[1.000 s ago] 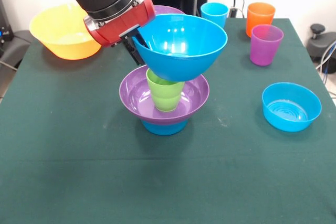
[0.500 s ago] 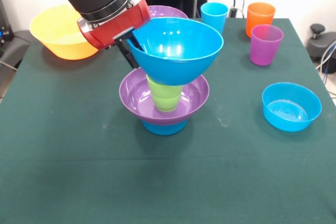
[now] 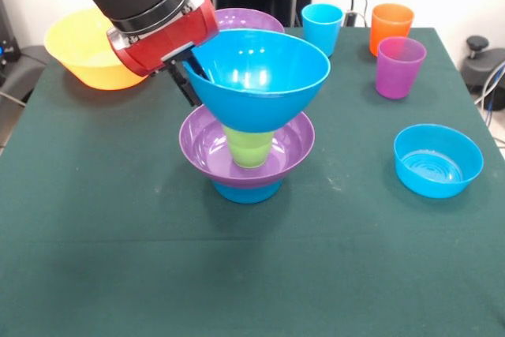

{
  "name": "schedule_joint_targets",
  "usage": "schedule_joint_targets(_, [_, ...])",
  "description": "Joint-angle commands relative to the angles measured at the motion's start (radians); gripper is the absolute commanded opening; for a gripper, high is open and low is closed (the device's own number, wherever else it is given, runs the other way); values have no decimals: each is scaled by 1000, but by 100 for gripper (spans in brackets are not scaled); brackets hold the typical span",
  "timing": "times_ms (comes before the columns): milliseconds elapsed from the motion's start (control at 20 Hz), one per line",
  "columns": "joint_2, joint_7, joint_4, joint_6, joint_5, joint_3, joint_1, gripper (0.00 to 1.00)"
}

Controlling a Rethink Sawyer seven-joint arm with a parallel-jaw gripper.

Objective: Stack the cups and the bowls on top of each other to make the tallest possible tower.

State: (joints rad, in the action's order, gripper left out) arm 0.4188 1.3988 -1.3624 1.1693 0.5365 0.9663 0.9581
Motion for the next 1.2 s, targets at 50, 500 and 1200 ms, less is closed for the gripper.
schedule_joint_targets(50, [-9, -390, 56, 81, 62, -11, -20, 0])
schedule_joint_targets(500, [14, -388, 43, 159, 53, -19, -21, 0])
schedule_joint_targets(1200, [-5, -377, 21, 143, 60, -4, -1, 0])
